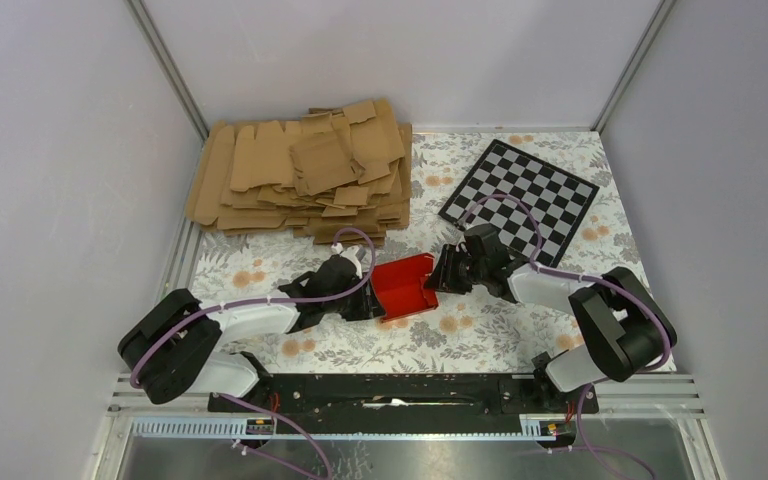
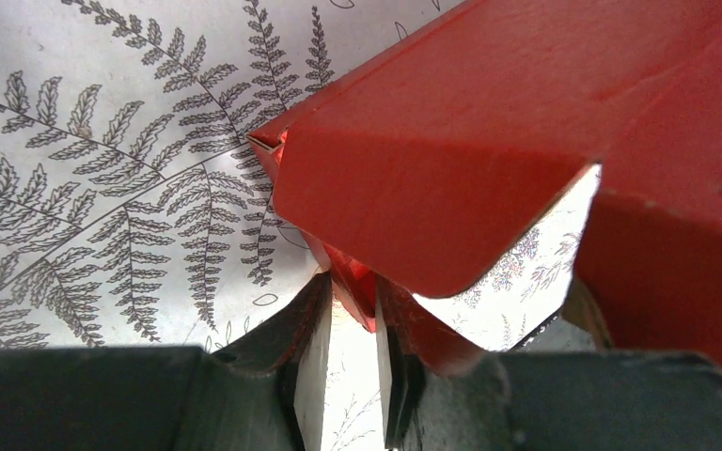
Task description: Fold the paper box
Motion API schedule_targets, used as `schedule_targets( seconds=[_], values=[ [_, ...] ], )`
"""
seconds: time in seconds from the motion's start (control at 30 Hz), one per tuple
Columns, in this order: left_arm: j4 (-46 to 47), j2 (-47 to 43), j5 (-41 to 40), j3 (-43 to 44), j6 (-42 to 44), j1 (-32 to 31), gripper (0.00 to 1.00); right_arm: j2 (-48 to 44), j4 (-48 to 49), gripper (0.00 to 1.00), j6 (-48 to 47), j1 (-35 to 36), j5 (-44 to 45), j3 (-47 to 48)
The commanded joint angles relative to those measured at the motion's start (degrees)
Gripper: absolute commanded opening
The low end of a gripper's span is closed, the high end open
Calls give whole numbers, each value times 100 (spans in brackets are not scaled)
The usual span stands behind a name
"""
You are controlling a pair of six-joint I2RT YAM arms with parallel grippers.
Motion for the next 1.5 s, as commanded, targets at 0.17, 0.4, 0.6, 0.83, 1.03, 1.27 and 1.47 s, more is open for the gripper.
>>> schedule_targets(
  seconds=[0.17,0.4,0.6,0.83,1.03,1.27,1.47],
  values=[
    [320,38,-44,208,143,20,22,-178,-401,43,-140,358,326,330],
    [297,65,-52,239,182,19,22,-134,-792,42,-349,528,741,439],
    [336,76,-36,263,182,19,21,-68,-1298,46,-556,749,1165,601],
    [412,118,15,237,174,19,21,5,-1332,40,-547,807,1343,525],
    [430,129,35,220,182,19,21,-204,-1307,65,-493,860,1348,487],
    [435,104,45,211,183,19,21,-814,-932,79,-293,847,1342,254],
    [374,15,22,188,200,19,20,-1386,-611,74,164,448,1050,-187]
  ],
)
